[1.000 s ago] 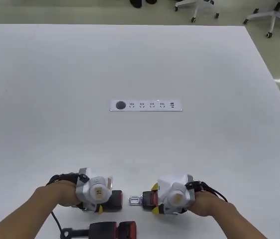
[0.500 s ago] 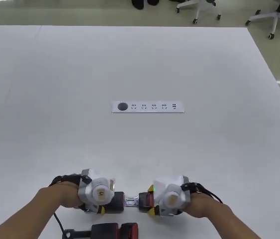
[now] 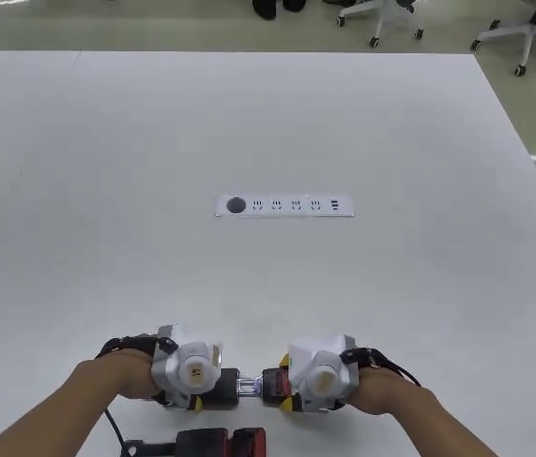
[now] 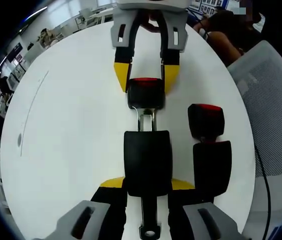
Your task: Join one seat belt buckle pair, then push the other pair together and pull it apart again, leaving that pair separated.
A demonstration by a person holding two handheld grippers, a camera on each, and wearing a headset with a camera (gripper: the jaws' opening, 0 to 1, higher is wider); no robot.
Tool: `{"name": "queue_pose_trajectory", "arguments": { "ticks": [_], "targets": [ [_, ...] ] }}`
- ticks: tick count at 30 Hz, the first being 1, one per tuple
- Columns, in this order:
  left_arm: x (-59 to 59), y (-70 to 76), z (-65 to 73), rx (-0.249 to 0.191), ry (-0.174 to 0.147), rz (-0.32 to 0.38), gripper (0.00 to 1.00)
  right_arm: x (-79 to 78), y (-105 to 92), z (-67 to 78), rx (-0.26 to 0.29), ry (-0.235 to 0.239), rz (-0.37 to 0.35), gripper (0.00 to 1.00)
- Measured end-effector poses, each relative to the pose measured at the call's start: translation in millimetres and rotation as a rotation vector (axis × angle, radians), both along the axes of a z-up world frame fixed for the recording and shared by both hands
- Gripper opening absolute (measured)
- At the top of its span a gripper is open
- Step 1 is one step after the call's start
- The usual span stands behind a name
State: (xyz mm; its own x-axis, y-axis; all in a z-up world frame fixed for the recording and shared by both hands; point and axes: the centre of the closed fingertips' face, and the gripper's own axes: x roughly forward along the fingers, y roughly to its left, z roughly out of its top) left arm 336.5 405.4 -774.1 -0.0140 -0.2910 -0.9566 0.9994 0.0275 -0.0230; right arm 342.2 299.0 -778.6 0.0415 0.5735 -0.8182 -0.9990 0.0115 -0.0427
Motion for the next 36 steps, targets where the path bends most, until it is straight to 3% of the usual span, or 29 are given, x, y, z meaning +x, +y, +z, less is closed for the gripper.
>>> {"name": "queue_pose_trajectory", "arguments": {
  "ticks": [9,18,36],
  "targets": [
    [-0.7,-0.9,3.8,0.002,0.000,0.004,0.32,-3.2,11.9,8.1,0.027,0.007,0.001,0.31],
    [0.0,0.0,-2.4,-0.002,-0.002,0.012,0.32,-2.5,14.8,7.7,0.021,0.001,-0.003,0.31],
    [0.0,-1.0,0.6,-0.008,-0.003,0.009,0.32,-0.9,17.1,4.0,0.030,0.015,-0.040,0.29]
  ]
}}
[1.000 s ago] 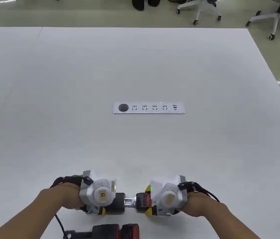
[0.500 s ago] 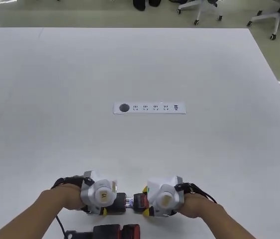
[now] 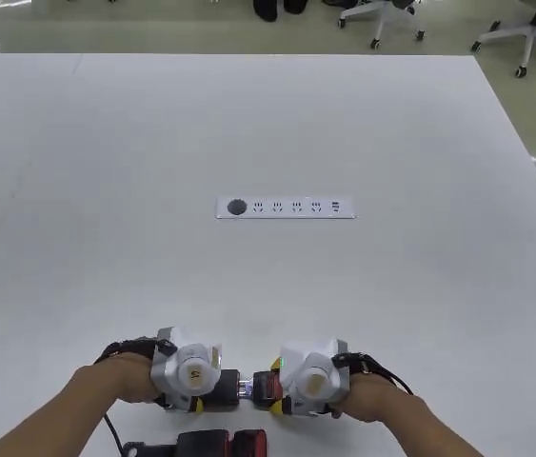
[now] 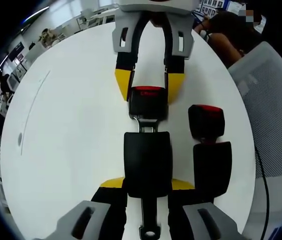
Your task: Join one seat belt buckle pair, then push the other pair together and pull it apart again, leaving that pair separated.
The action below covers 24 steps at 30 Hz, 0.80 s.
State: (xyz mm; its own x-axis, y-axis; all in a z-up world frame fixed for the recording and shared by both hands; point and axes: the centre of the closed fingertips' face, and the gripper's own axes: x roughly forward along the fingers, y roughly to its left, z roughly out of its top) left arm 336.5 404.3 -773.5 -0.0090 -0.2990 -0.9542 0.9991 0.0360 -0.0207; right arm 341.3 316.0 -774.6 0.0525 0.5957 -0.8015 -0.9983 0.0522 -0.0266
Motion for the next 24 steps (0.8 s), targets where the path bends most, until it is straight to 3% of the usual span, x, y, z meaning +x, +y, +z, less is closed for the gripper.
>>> {"name": "queue_pose_trajectory", "arguments": {
  "ticks": [12,15,24],
  "targets": [
    [0.8,0.8,-1.7,-0.004,0.001,-0.003,0.31,-0.5,3.1,-0.6,-0.002,0.013,-0.017,0.28],
    [0.7,0.2,-1.6,-0.005,0.002,-0.002,0.31,-1.7,11.5,0.2,0.021,0.023,-0.028,0.28],
    [0.6,0.2,-2.4,-0.009,0.001,-0.002,0.31,-1.0,15.0,-2.1,0.007,0.015,-0.034,0.28]
  ]
}}
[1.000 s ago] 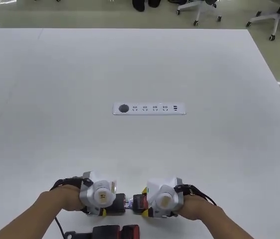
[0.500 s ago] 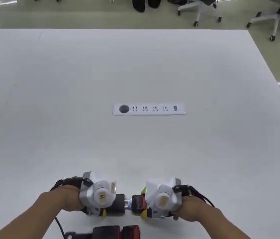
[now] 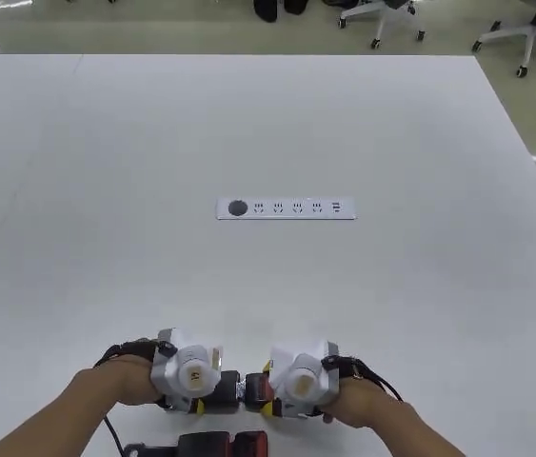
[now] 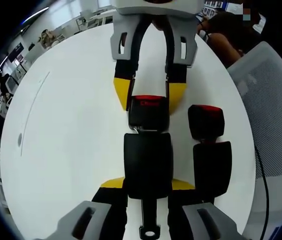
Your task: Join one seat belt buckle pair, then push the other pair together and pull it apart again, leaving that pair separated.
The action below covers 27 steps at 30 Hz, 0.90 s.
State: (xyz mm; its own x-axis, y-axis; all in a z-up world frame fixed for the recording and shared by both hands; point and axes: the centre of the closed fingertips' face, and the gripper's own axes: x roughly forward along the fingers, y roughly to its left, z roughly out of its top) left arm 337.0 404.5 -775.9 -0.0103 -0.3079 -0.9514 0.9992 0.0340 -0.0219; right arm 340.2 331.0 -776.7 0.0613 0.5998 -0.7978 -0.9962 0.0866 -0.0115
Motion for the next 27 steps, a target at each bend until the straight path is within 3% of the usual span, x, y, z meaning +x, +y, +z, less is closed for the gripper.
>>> {"name": "queue_pose_trajectory", "arguments": {
  "ticks": [16,27],
  "targets": [
    [1.1,0.1,0.9,0.006,-0.002,-0.004,0.30,-2.0,1.4,5.3,-0.005,0.001,0.003,0.27],
    [0.7,1.3,-1.2,0.009,0.001,0.004,0.30,-0.2,1.9,-2.7,-0.004,-0.003,0.017,0.28]
  ]
}}
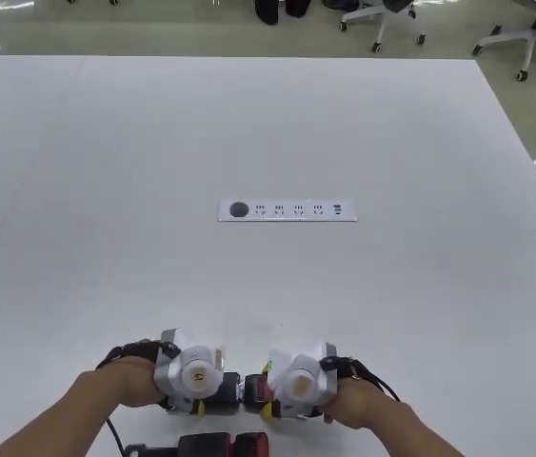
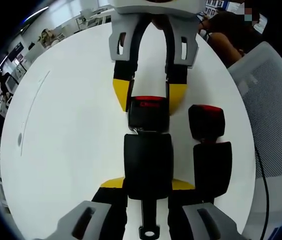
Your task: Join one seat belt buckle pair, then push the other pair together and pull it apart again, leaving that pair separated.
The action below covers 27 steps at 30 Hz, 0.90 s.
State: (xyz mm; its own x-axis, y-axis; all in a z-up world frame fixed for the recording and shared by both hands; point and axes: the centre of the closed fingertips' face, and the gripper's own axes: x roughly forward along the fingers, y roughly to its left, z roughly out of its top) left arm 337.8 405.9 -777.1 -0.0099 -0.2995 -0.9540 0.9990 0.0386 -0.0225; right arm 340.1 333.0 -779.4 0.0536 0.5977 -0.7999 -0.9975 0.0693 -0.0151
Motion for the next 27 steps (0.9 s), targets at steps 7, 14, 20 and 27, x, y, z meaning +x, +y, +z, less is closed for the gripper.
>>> {"name": "queue_pose_trajectory", "arguments": {
  "ticks": [7,14,20,27],
  "targets": [
    [-0.6,-0.8,2.3,-0.006,-0.002,0.005,0.31,-1.4,-1.7,4.4,0.005,-0.007,0.013,0.29],
    [-0.7,-1.3,2.0,0.001,-0.002,0.002,0.31,-2.0,-11.0,5.0,-0.009,-0.007,0.017,0.29],
    [-2.0,-1.7,4.5,0.014,-0.004,0.000,0.31,0.9,-19.3,4.8,-0.024,-0.004,0.023,0.29],
    [-4.4,-5.4,10.1,0.022,-0.002,-0.006,0.32,0.8,-19.3,2.0,-0.018,0.004,0.021,0.29]
  ]
}}
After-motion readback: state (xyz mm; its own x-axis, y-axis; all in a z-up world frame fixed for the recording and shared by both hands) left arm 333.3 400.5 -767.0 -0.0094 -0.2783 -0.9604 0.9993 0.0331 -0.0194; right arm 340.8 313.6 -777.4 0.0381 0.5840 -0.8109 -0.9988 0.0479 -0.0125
